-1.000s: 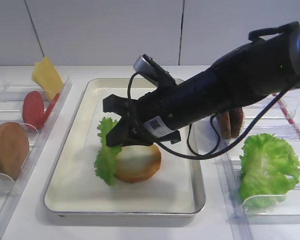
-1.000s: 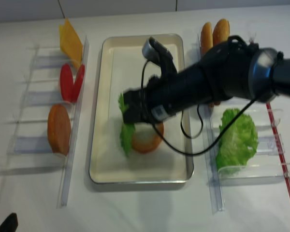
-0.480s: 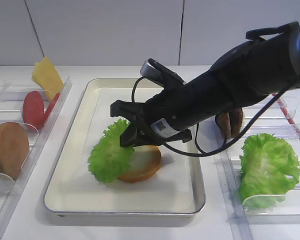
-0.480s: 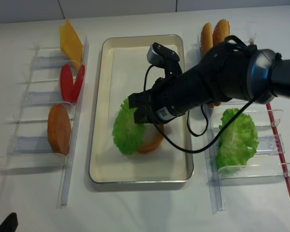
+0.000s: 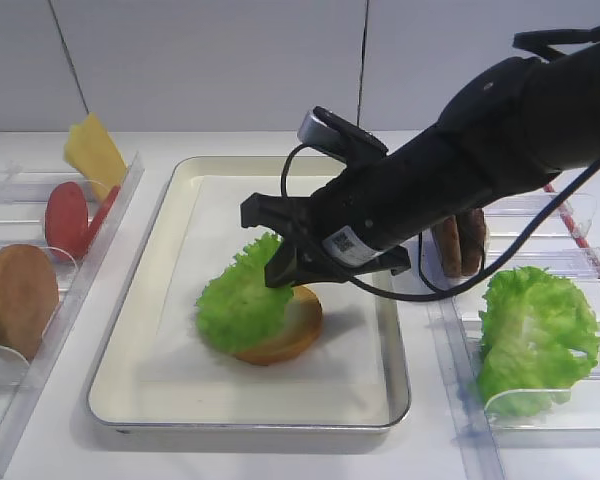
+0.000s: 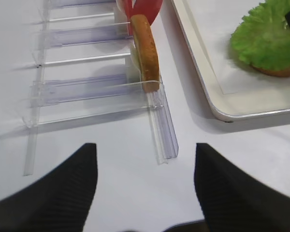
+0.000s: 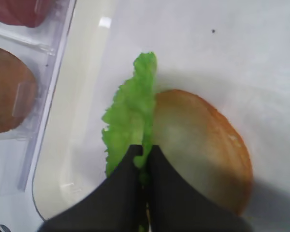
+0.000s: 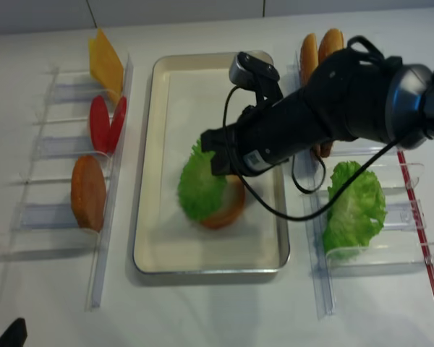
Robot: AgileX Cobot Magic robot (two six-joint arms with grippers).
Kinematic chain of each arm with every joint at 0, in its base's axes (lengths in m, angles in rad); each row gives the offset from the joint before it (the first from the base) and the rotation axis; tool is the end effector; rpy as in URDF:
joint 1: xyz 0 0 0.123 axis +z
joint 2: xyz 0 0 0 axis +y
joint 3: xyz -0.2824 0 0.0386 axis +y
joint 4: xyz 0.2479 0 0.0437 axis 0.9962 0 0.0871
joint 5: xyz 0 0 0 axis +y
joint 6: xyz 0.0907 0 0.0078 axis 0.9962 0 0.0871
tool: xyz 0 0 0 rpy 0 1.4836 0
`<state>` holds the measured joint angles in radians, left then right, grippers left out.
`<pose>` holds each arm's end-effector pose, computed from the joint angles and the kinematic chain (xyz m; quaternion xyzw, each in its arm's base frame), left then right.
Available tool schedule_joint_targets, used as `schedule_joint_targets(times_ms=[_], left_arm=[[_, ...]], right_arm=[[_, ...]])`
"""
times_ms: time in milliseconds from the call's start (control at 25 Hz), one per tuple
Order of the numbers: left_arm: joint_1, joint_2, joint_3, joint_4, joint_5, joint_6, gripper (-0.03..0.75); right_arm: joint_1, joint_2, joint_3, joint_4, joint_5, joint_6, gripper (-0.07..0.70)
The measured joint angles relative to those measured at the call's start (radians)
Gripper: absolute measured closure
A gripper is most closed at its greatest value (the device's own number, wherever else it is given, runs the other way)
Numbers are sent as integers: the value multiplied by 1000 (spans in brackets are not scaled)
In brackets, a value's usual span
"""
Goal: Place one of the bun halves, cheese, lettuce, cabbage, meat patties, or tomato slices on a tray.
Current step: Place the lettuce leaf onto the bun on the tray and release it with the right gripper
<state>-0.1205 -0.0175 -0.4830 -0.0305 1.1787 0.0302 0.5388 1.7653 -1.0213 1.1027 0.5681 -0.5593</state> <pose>-0.0112 -0.0012 0.2632 0.0679 0.8797 -0.0364 0.4693 0.2793 0.2180 0.1925 -0.1083 0.9175 0.3521 0.1502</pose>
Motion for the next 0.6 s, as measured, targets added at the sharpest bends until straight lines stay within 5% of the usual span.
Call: schedule_joint_targets(times_ms=[600], left_arm=[[0, 0, 0, 0, 0, 0, 304]], right_arm=[[-11, -2, 0, -134, 45, 90, 597]])
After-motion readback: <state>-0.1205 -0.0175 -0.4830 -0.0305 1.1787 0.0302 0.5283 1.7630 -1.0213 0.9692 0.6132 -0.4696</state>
